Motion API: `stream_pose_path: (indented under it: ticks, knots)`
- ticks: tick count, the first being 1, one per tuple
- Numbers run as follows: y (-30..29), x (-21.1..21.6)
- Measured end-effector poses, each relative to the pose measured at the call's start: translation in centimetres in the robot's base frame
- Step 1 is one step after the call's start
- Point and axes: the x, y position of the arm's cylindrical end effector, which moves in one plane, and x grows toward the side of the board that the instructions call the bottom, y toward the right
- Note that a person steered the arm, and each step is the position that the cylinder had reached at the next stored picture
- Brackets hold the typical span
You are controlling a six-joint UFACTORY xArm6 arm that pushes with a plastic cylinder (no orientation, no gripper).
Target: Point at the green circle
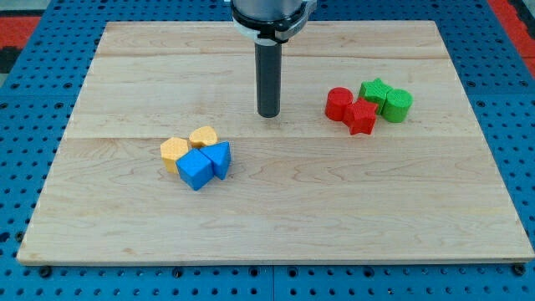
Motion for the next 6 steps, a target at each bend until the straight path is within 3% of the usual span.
stream_pose_path:
  ticks: [1,3,5,6]
  knots:
    - [-0.1,0.1]
    - [-0.3,7.2]
    - [12.1,13.9]
    - [19.2,8.4]
